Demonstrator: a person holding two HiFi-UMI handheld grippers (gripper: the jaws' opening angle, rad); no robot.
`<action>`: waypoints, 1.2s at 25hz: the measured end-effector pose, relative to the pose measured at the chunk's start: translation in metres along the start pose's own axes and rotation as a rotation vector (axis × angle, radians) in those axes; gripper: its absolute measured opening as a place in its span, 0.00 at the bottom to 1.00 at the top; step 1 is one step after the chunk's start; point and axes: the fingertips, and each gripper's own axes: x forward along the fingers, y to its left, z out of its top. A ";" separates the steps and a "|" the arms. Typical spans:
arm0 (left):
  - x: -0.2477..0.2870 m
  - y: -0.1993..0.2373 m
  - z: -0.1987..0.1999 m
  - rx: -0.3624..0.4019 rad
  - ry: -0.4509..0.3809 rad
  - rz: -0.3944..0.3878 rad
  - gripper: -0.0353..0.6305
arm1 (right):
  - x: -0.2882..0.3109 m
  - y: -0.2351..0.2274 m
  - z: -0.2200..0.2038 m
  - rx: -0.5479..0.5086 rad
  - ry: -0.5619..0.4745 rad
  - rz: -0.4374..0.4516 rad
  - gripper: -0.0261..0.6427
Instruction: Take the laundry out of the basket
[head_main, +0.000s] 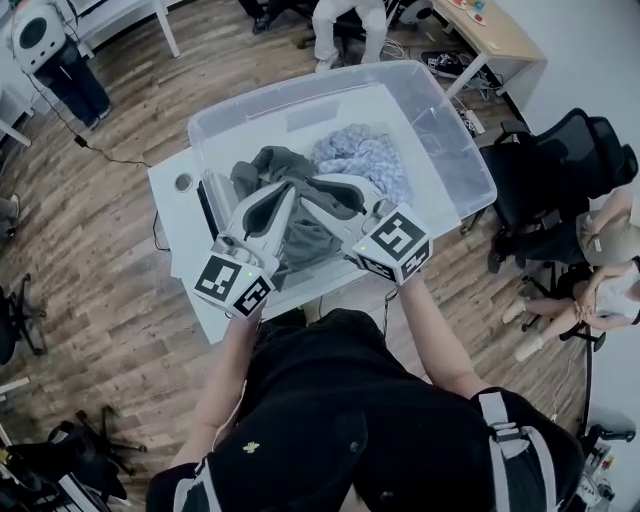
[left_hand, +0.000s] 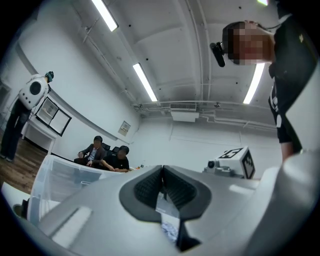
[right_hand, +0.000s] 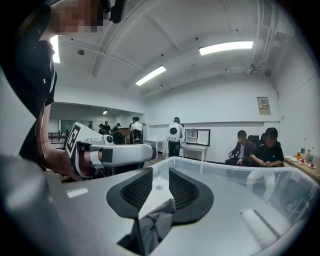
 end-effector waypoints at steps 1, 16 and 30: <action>0.001 0.003 -0.001 -0.002 -0.002 0.005 0.05 | 0.002 0.000 -0.005 -0.005 0.019 0.014 0.19; 0.012 0.037 -0.023 0.011 0.013 0.184 0.06 | 0.040 -0.008 -0.077 -0.150 0.302 0.335 0.47; 0.014 0.055 -0.039 -0.034 0.003 0.250 0.10 | 0.093 -0.007 -0.193 -0.146 0.527 0.480 0.74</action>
